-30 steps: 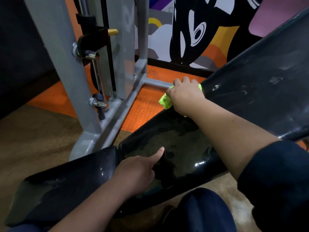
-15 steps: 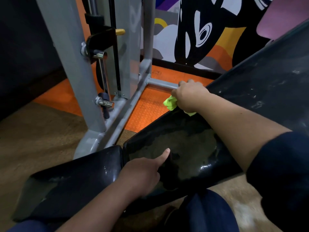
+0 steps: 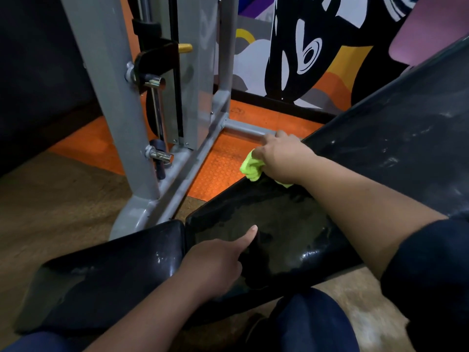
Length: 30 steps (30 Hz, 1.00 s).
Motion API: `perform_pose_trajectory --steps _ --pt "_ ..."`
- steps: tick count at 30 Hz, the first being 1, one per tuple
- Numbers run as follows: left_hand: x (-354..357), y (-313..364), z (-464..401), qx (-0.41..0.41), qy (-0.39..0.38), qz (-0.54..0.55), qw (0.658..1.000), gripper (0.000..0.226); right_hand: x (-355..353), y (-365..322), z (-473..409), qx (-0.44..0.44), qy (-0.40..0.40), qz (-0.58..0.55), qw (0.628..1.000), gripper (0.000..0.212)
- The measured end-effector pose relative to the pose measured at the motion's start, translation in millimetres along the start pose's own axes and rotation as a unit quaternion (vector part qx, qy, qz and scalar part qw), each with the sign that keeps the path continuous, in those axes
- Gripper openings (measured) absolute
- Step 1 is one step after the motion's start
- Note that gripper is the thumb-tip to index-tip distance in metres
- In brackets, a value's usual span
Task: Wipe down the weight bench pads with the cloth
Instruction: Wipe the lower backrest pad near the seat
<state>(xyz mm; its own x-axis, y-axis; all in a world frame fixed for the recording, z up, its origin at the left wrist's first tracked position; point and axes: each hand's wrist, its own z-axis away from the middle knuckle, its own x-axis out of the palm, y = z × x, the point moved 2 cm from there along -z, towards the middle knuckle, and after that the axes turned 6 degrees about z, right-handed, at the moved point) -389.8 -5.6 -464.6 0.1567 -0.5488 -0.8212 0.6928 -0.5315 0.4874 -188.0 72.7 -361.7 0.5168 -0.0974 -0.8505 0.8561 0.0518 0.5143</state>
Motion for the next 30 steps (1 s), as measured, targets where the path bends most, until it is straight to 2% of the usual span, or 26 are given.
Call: perform_pose_trajectory --steps 5,8,13,17,22,26,30 --pt "1.6 -0.9 0.5 0.004 0.001 0.013 1.000 0.080 -4.9 -9.8 1.3 0.033 0.023 0.018 0.999 0.034" --pt "0.9 -2.0 0.1 0.007 0.003 0.012 1.000 0.079 4.1 -18.7 13.9 -0.011 0.042 0.012 0.999 0.033" --pt "2.5 0.2 0.3 0.001 -0.002 0.019 1.000 0.080 -0.5 -20.7 23.3 0.010 0.066 0.012 0.998 0.033" --pt "1.8 0.5 0.3 -0.003 0.021 0.004 1.000 0.081 7.2 -24.5 37.3 -0.031 0.083 0.010 0.996 0.029" --pt "3.4 2.2 0.8 -0.006 0.025 -0.006 1.000 0.082 0.9 -31.1 40.8 0.014 0.087 0.018 0.996 0.033" --pt "2.5 2.7 4.3 0.002 0.031 -0.004 1.000 0.080 10.1 -31.1 55.0 -0.021 0.104 0.024 0.994 0.027" --pt "1.8 3.6 4.1 -0.007 0.014 0.000 1.000 0.082 1.0 -29.6 57.1 0.025 0.101 0.011 0.994 0.031"
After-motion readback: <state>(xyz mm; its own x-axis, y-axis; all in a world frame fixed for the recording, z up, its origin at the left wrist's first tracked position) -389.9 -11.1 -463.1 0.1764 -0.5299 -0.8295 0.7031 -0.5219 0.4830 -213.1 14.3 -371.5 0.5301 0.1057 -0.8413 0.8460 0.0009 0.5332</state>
